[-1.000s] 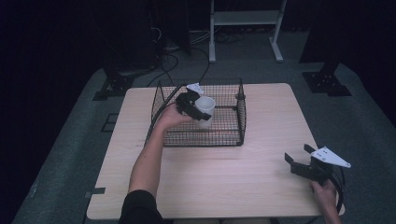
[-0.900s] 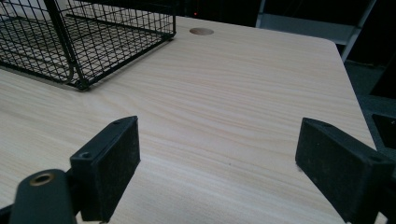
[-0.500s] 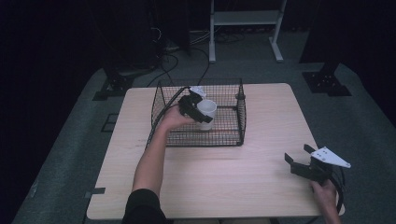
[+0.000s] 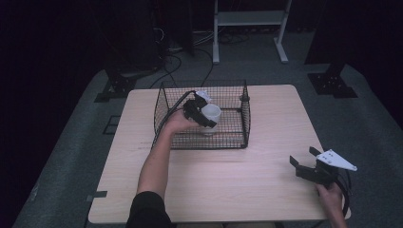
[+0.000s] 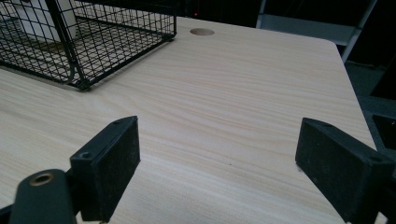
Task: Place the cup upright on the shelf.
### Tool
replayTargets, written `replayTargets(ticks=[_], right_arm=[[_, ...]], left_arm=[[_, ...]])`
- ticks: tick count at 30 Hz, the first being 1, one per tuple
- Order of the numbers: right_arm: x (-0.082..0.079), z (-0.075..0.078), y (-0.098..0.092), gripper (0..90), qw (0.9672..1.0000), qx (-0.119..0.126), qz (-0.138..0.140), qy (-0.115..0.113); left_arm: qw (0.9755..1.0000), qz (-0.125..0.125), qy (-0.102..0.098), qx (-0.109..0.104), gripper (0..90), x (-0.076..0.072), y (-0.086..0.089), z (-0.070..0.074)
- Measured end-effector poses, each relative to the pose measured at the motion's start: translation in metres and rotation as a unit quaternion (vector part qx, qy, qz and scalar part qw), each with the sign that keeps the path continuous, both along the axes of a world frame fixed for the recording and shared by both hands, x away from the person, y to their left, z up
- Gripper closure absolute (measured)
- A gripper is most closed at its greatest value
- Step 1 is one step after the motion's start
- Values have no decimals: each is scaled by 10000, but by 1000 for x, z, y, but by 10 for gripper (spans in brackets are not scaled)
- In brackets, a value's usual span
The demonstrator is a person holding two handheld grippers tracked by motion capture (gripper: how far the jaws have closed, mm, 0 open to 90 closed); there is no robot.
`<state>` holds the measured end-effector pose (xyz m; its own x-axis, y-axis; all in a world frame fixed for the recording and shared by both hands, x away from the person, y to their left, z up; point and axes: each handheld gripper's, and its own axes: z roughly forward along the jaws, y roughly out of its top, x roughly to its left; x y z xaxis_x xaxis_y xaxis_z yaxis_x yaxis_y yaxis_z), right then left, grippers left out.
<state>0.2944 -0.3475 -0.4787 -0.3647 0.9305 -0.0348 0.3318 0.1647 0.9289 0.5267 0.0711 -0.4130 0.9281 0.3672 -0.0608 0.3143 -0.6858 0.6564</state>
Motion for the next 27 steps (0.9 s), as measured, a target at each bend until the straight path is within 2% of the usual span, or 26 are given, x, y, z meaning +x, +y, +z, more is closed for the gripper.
replayTargets(ticks=[10, 19, 27], right_arm=[[0, 0, 0, 130, 10000, -2, 1, -6], [0, 0, 0, 131, 10000, -1, -4, -7], [0, 0, 0, 131, 10000, -4, -7, -11]], left_arm=[[10000, 49, 28, 39, 207, 1, 3, -1], [9998, 8, -8, 189, 204, 0, 4, 0], [9999, 45, -6, 165, 179, -2, 6, 2]])
